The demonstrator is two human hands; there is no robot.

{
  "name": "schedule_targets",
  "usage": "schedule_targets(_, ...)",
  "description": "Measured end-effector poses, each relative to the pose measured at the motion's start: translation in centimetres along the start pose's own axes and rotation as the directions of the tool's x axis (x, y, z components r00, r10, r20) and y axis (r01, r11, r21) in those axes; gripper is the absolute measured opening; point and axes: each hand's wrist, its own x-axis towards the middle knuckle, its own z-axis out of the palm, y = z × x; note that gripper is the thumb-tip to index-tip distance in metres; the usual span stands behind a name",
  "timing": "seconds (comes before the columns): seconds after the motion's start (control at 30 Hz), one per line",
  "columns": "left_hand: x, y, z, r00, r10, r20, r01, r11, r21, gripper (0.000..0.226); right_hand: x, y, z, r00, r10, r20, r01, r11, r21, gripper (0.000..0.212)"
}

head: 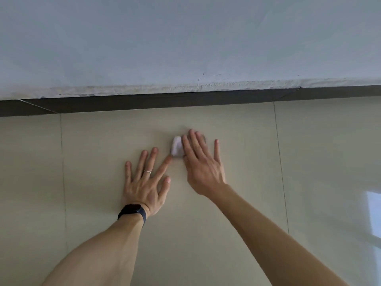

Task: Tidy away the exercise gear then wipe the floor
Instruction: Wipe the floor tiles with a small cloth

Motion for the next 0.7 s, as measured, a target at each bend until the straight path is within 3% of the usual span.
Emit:
schedule_targets(0.07, 0.1, 0.0, 0.0, 1.000, 0.007, 0.012, -0.007, 1.000, 0.006, 0.061, -0.8, 2.8, -0.7, 0.986, -0.151, 0.070, 0.157, 0.984, -0.085, 0.067)
schedule_targets(0.1, 0.1, -0.1, 0.0, 1.000, 0.005, 0.018, -0.006, 1.000, 0.012, 0.061, -0.4, 5.1, -1.4, 0.994, -0.089, 0.061, 0.095, 0.990, -0.105, 0.066)
schedule_targets(0.17, 0.0, -0.1, 0.1, 1.000, -0.006, 0.022, 0.006, 1.000, 0.019, 0.062, 0.2, 10.0, -3.3, 0.966, 0.257, 0.033, -0.255, 0.966, -0.044, 0.059)
schedule_targets(0.23, 0.0, -0.1, 0.2, 1.000, -0.010, 0.028, 0.009, 1.000, 0.018, 0.062, -0.7, 12.8, -4.5, 0.809, 0.588, 0.001, -0.586, 0.806, 0.086, 0.056)
schedule_targets(0.27, 0.0, -0.1, 0.2, 0.999, -0.011, 0.036, 0.011, 1.000, 0.013, 0.062, -1.8, 12.4, -4.2, 0.757, 0.653, -0.010, -0.647, 0.752, 0.129, 0.056)
schedule_targets(0.33, 0.1, -0.1, 0.1, 0.999, -0.013, 0.048, 0.012, 1.000, 0.005, 0.062, -5.3, 8.9, -1.8, 0.785, 0.619, -0.034, -0.609, 0.780, 0.141, 0.056)
schedule_targets(0.47, -0.1, 0.0, 0.0, 0.999, -0.007, 0.047, 0.008, 1.000, -0.016, 0.062, -14.9, -0.9, 3.7, 0.952, 0.303, 0.033, -0.304, 0.952, 0.042, 0.067)
schedule_targets(0.6, -0.3, 0.1, 0.0, 0.999, -0.008, 0.049, 0.009, 1.000, -0.019, 0.061, -16.4, 1.4, 3.3, 0.994, 0.043, 0.102, -0.042, 0.999, -0.006, 0.074)
schedule_targets(0.63, -0.3, 0.2, 0.0, 0.998, -0.012, 0.057, 0.013, 1.000, -0.016, 0.062, -15.6, 3.5, 2.7, 0.994, 0.063, 0.090, -0.059, 0.997, -0.043, 0.074)
schedule_targets(0.7, -0.3, 0.0, 0.3, 0.998, -0.025, 0.060, 0.025, 1.000, -0.003, 0.062, -13.2, 8.3, 1.0, 0.959, 0.280, 0.046, -0.277, 0.959, -0.053, 0.072)
